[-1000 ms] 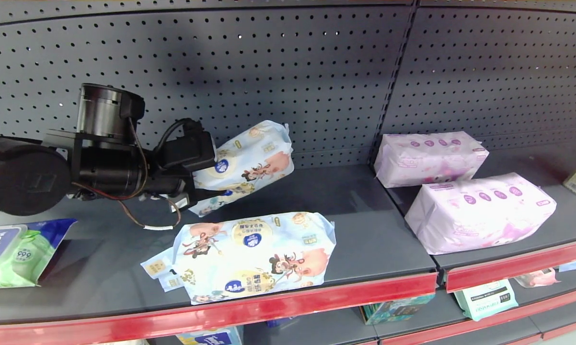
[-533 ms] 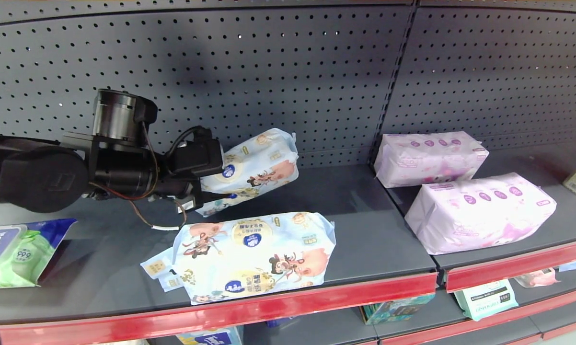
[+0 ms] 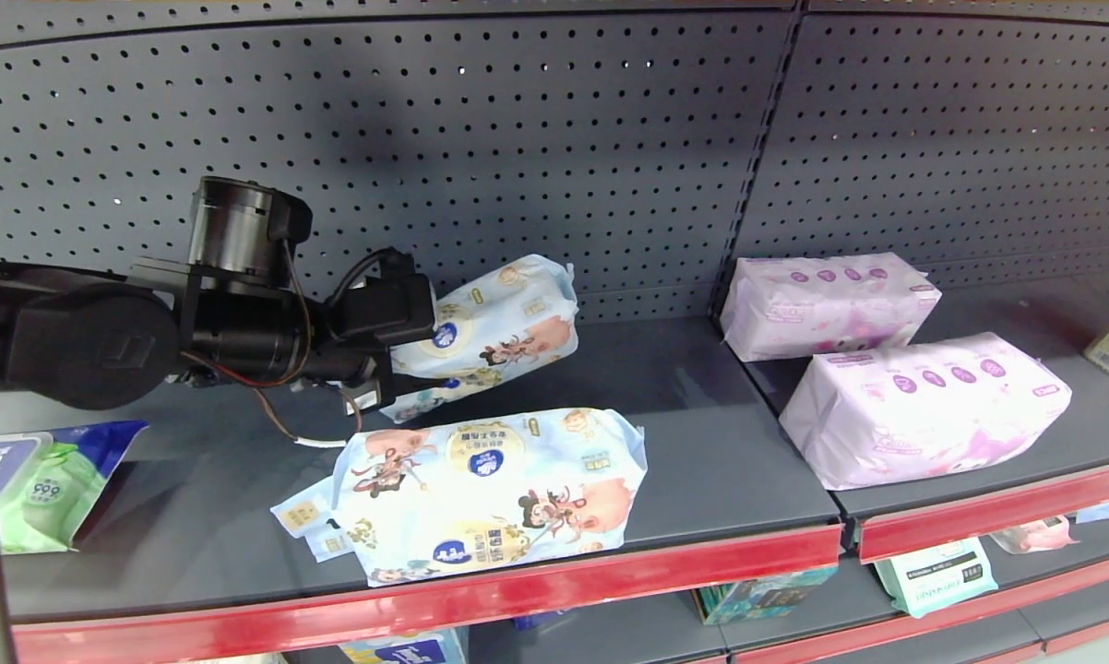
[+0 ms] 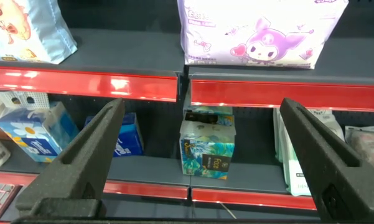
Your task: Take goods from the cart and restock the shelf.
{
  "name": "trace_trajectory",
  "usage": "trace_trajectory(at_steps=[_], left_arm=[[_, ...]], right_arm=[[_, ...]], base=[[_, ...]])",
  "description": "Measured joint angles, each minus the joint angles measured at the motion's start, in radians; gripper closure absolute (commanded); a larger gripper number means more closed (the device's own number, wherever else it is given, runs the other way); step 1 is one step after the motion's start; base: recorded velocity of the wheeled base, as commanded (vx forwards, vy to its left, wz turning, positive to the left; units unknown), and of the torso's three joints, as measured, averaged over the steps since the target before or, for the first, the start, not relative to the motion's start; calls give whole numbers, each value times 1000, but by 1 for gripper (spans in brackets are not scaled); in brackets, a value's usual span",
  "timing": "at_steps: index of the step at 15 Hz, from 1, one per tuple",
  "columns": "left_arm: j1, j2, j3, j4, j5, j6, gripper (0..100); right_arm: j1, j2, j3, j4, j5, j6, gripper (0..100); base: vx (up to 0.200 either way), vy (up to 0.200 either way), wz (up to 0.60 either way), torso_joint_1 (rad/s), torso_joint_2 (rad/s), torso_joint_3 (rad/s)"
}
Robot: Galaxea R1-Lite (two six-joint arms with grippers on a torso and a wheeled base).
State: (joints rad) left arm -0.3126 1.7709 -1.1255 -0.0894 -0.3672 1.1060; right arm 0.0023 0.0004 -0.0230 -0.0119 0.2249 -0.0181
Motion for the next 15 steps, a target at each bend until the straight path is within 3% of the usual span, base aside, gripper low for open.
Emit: trace_trajectory(at_steps=[12, 13, 15], left_arm=[[4, 14, -4, -46, -1, 20, 100], [4, 18, -4, -67, -5, 21, 0], [5, 26, -4, -89, -11, 23, 0]], right_arm=[[0, 0, 0, 0, -1, -1, 0], [0, 0, 0, 0, -1, -1, 0], [0, 0, 0, 0, -1, -1, 0]], base=[[0, 0, 0, 0, 0, 0], [0, 0, 0, 0, 0, 0], [0, 0, 0, 0, 0, 0]])
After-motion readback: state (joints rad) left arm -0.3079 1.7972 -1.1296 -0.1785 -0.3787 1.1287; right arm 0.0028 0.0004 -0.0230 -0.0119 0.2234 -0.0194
